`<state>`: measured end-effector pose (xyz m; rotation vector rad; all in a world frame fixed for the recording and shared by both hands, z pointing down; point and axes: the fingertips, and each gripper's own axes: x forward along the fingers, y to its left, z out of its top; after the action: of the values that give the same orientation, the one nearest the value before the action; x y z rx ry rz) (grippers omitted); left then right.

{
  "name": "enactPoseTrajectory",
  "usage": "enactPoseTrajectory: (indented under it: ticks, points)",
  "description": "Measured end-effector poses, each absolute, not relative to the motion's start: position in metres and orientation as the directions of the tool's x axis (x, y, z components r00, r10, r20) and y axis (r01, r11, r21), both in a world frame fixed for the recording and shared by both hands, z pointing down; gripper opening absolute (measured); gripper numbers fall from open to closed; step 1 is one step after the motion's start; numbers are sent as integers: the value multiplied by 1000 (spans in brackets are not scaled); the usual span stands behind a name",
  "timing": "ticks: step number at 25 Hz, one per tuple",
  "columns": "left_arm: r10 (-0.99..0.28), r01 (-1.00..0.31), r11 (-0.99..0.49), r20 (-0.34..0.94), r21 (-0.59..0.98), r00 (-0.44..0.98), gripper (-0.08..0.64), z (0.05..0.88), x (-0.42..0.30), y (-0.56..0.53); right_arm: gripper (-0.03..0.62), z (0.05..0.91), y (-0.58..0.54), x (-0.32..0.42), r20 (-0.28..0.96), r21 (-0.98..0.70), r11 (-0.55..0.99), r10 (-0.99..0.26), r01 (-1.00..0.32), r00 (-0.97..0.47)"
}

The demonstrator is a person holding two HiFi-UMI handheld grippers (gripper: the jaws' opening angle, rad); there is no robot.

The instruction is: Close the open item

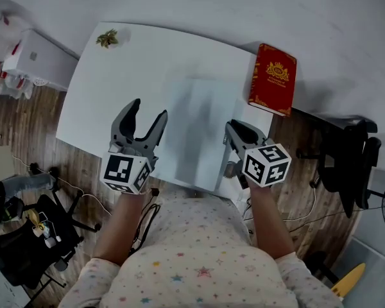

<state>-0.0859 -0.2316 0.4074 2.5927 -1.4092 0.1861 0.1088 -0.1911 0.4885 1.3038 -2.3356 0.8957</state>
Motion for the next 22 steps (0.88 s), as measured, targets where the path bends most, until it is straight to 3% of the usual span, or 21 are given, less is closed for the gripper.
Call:
enactPoseTrajectory:
  ticks: [14,18,22]
  points:
    - [-765,-808,-578,266,117,586,268,443,-62,-229,45,526,-172,135,603,-375,302,-639,-876,-478]
    - [-744,-793,-597,285,119,604,268,458,-57,-224,1,532,-169,142,620,-339,296,-644,-893,-448]
    - [-702,-764,-634,325,122,634,268,486,-50,-218,1,538,-165,147,630,-339,294,-635,-894,-448]
